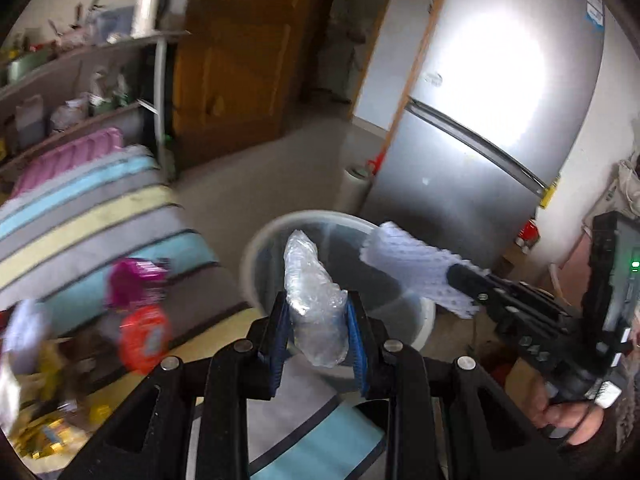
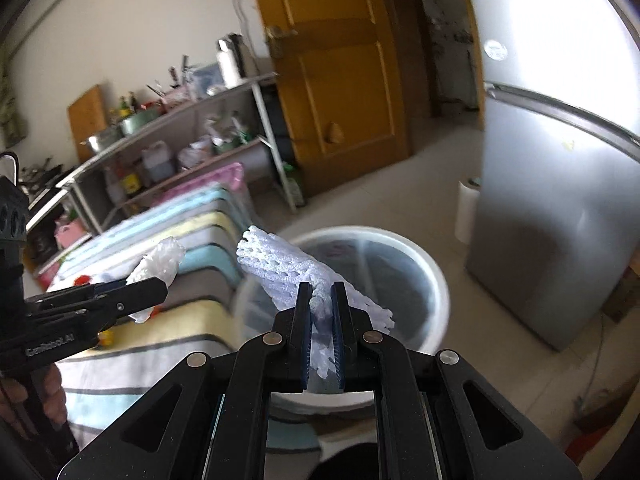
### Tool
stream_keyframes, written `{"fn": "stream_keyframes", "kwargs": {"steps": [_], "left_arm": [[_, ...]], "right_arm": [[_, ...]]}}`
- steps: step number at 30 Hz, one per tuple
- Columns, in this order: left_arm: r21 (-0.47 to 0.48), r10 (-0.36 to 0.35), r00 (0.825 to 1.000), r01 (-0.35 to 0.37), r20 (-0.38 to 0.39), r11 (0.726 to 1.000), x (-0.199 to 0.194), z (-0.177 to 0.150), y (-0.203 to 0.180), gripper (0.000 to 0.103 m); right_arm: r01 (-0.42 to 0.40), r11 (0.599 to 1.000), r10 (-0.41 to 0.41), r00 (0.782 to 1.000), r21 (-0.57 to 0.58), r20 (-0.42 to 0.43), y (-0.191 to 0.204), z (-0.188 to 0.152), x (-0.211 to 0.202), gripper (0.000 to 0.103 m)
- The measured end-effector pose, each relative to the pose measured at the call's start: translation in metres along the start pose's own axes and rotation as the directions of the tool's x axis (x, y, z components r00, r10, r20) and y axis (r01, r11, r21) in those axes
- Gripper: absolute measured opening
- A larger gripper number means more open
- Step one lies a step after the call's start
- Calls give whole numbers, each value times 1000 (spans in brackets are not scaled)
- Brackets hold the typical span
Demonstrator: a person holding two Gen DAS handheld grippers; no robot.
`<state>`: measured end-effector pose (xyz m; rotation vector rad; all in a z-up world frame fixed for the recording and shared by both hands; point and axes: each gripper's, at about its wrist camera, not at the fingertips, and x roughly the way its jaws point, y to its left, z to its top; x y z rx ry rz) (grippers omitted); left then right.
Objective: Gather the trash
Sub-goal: 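Carry the foam net to the bin and open the right tool, then grasp the pink wrapper with right tool while left tool grasps green wrapper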
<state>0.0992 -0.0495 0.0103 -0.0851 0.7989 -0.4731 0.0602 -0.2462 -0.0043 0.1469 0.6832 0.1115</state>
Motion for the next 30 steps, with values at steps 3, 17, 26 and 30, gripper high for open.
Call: {"fn": "stream_keyframes", "kwargs": {"steps": [3,17,26,30], "left_arm": [[24,14,999,-13,-39,1000,19,0,-10,29],[4,56,993,-56,-102,998,44,-3,-11,57],[-7,95,995,-95,-31,995,13,-1,-5,68],[-11,136,991,-135,12,991,-10,-3,2,70]], "right_arm": [[35,999,-35,999,4,-40,-12,-1,19,10],[88,996,-89,989,-19,-121,-27,-3,61,26],[61,998,-61,996,0,-61,-15,-3,35,43],[25,1000,-25,1000,-7,-15,2,2,17,45]]}}
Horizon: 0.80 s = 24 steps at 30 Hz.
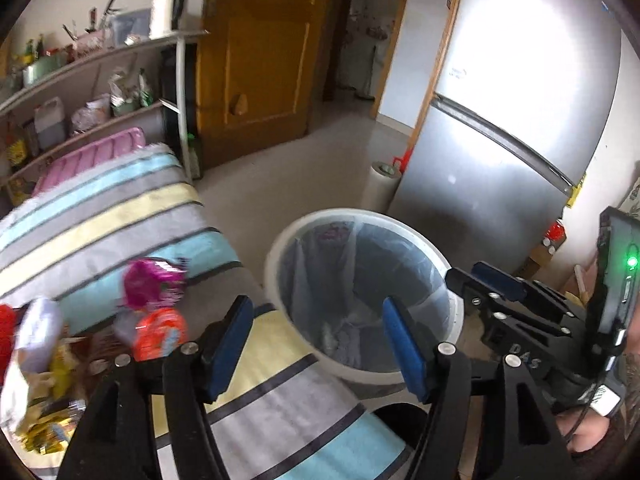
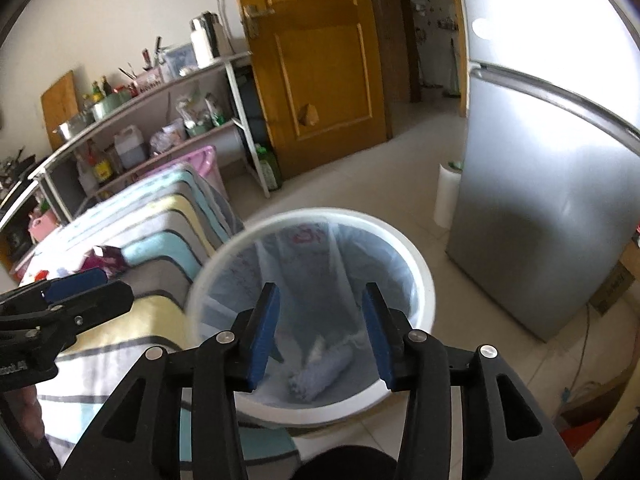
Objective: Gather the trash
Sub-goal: 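Grasp the pink wrapper with right tool while left tool grasps green wrapper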
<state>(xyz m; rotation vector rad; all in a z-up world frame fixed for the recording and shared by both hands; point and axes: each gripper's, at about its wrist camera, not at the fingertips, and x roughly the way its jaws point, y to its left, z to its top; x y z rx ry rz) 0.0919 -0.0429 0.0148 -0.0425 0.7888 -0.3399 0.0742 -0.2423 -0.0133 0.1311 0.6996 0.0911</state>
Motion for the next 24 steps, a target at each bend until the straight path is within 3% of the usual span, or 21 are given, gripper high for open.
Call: {"fn": "stream_keyframes", "kwargs": {"steps": [9,14,24], "left_arm": [[-80,116,990,-110,79,991,-57,-20,50,73],[-141,205,973,-189,106,972,-85,-32,88,75],[-303,378,921,-334,97,892,-126,-66,170,77]], "right_arm": [[-122,990,126,990,-70,55,56,6,-24,46],[-176,978,181,983,-116,39,88,2,-19,46],[-298,943,293,955,-146,-53,143,5,17,48]]}}
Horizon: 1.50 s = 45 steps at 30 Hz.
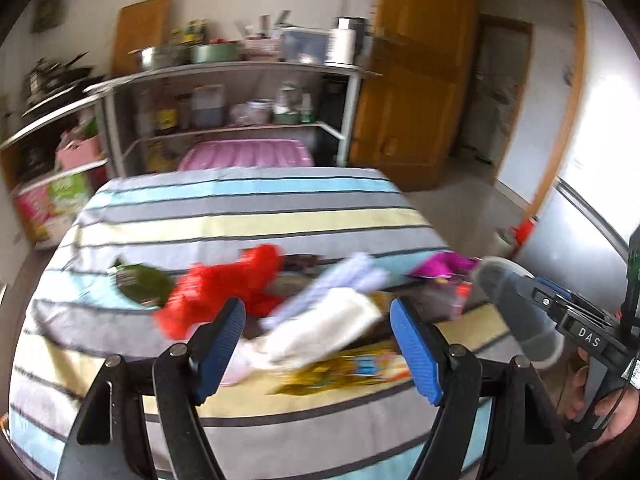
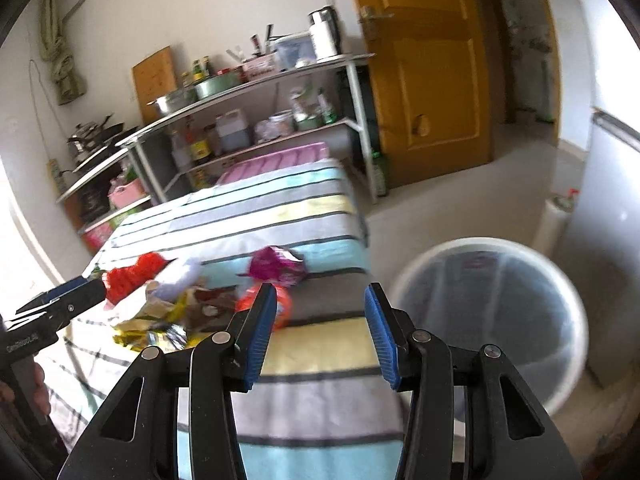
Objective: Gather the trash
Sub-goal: 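Grasp the pink wrapper with right tool while left tool grasps green wrapper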
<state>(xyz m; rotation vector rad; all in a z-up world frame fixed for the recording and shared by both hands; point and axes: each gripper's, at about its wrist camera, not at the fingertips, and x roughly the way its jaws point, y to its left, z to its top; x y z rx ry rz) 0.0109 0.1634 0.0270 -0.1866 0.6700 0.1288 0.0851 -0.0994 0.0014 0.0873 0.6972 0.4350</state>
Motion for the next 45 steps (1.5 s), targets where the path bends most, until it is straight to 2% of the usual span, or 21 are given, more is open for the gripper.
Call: {"fn": "stream_keyframes", "kwargs": {"steps": [4,11,19,25,28,30,32,34,36,39,41,45], "left_arm": [[-57,60,998,-60,6,997,0,0,35,78],[-143,109,994,-107,10,984,4,4,83,84],[-193,141,989,-147,-45,970,24,11,126,85],[-244,152,981,-178,-121,953,53,10,148,85],[-256,168,974,-202,-150,945,64,9,152,85],[-263,155,977,-190,-148,946,68,8,152,85],[-259,166,976,-198,-141,945,69,9,151,85],[-253,167,978,-195,-128,948,70,10,150,81],[-250,156,978,-187,-137,950,73,11,149,68],[-257,127,980,-164,-153,953,78,9,148,55],[-261,121,980,-159,-156,952,79,8,149,50],[-259,138,980,-172,-147,950,76,8,149,47]], "right_arm": [[-45,999,45,998,-11,-37,9,9,23,57],[-114,993,116,991,24,-73,11,27,54,61],[-96,995,101,983,39,-152,18,40,91,61],[-42,999,40,976,-1,-216,24,38,111,61],[-42,999,45,970,18,-240,23,35,116,61],[-53,998,62,966,43,-250,20,33,118,61],[-51,998,61,966,45,-251,18,33,120,51],[-54,997,64,966,47,-249,19,33,120,51],[-55,997,65,967,51,-247,19,32,120,50],[-61,996,75,967,61,-243,18,32,118,49],[-64,996,78,967,65,-243,18,32,118,48],[-61,996,73,969,58,-235,20,31,115,47]]}}
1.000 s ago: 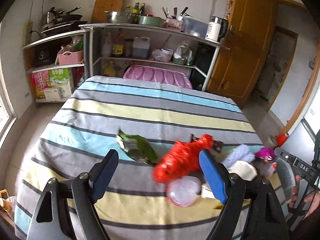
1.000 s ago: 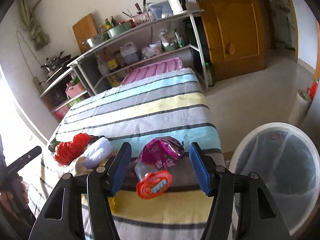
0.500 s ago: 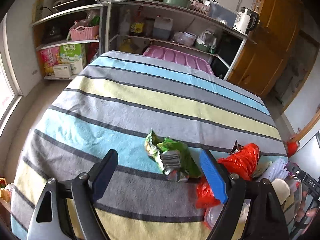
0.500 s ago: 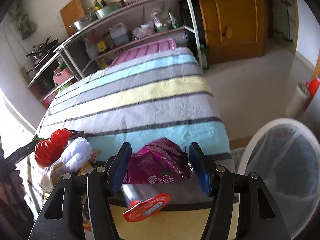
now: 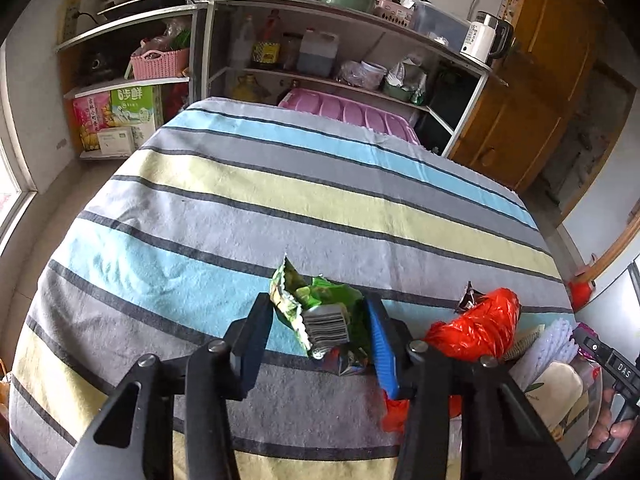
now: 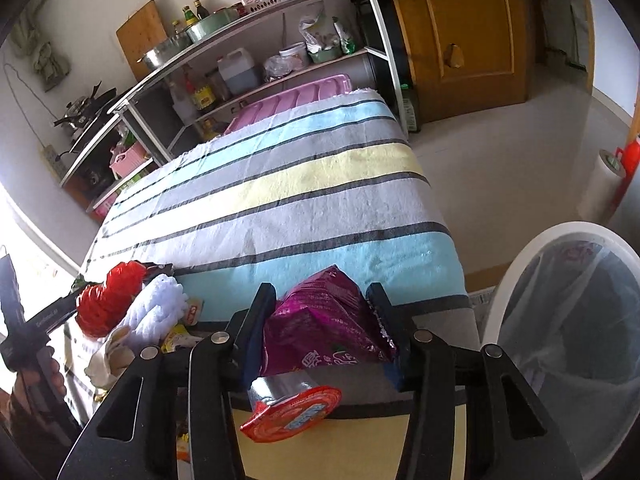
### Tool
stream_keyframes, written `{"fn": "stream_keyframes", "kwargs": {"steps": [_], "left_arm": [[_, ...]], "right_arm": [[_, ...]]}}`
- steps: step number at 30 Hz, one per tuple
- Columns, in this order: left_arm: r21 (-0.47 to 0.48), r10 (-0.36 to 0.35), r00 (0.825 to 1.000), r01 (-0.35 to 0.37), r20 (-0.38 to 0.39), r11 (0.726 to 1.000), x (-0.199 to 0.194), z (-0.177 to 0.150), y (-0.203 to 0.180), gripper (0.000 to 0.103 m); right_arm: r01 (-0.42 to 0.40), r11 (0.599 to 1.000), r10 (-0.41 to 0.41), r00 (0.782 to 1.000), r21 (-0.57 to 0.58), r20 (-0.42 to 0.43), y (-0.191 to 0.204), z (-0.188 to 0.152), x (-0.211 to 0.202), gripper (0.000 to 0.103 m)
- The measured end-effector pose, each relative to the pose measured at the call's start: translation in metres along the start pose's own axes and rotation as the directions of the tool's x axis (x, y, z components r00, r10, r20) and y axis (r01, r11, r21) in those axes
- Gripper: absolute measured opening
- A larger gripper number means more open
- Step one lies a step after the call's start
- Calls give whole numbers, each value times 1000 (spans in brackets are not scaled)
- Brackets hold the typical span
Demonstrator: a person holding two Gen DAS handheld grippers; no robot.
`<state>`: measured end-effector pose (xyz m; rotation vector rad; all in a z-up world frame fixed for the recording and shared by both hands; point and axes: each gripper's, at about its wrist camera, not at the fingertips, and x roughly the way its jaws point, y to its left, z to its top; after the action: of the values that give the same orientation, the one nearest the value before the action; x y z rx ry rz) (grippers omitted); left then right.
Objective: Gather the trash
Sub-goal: 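Grasp the pink wrapper with right tool while left tool grasps green wrapper, then carry both wrappers over the bin and open both tools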
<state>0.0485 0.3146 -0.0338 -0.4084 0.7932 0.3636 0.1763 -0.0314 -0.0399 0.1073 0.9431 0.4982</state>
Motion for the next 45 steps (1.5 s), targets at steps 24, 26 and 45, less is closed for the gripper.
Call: {"fn": "stream_keyframes", "kwargs": {"steps": [24,26,45], "left_arm": [[96,-72,986,58,153,994,-62,4,-42,38],[106,-82,983,65,167,992,-69,4,-47,38],[363,-280,954,223,110,904,-83,-25,-179,38]], "right_arm": [[-76,997,73,989,18,129,-5,-1,-38,20],[-89,996,85,987,26,139,-7,-1,-43,20],[33,999,-41,961,32,272,-46,-18,-125,20]]}}
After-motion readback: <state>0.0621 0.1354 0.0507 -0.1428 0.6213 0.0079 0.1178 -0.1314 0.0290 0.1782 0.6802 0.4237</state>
